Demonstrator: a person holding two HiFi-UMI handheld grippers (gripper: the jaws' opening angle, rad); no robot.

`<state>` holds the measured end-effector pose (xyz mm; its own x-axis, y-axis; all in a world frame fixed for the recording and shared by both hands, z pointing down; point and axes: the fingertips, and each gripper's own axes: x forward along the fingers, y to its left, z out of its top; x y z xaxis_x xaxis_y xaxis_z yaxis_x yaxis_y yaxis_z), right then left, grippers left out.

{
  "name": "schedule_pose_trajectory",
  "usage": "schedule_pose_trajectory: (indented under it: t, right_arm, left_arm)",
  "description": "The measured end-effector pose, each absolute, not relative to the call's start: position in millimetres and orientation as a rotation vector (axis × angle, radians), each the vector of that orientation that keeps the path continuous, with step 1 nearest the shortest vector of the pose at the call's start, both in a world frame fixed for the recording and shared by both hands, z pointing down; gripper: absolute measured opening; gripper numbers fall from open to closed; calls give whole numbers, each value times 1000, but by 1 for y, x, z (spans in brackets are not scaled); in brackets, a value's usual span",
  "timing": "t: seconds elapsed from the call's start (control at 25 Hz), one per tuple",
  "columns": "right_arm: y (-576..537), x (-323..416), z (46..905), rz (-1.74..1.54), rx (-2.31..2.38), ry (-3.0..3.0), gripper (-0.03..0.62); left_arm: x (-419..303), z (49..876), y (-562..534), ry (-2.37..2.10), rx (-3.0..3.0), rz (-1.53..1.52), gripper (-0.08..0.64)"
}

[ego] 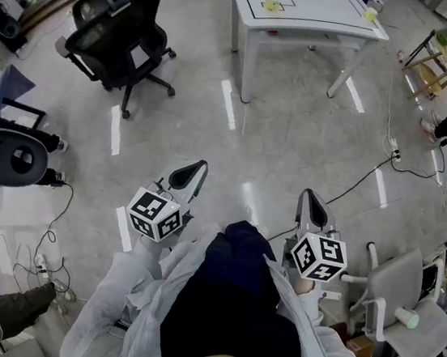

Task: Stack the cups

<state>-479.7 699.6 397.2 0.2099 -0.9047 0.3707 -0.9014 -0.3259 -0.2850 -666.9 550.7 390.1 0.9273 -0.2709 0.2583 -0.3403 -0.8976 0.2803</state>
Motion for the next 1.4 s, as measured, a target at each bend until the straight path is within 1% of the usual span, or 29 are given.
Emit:
schedule_pose_trajectory:
  t: [0.76,0.8,0.84,0.92,0.96,1.08,1.16,1.28,1.4]
  right_arm:
    - [679,-521,383,-678,-2444,1710,11]
    - [677,-523,383,-678,-2434,1721,32]
    - [675,-526,383,-679,-2422,1734,81]
    - [673,-533,383,-677,-2403,1748,127]
    - [673,-535,384,-670,-2399,1751,160]
    - [672,-538,385,-641,-2398,1753,311]
    - [669,-537,386,-644,-2393,1754,378]
    - [662,-536,389,-668,-2382,1760,458]
    - [654,-527,394,-670,-2396,1761,502]
  left_arm:
    - [-684,379,534,-361,2771,267,-3]
    - [-683,379,535,-350,2772,267,-3]
    - [-682,379,536,-336,2773,267,-3]
    - [-680,382,540,-307,2771,271,-3]
    - [-680,384,542,-294,2770,274,-3]
    - [-679,387,548,-270,2769,280,-3]
    - [-677,388,549,-265,2761,278,-3]
    - [-676,391,545,-274,2743,286,-3]
    - [-669,397,537,-284,2733,293,-3]
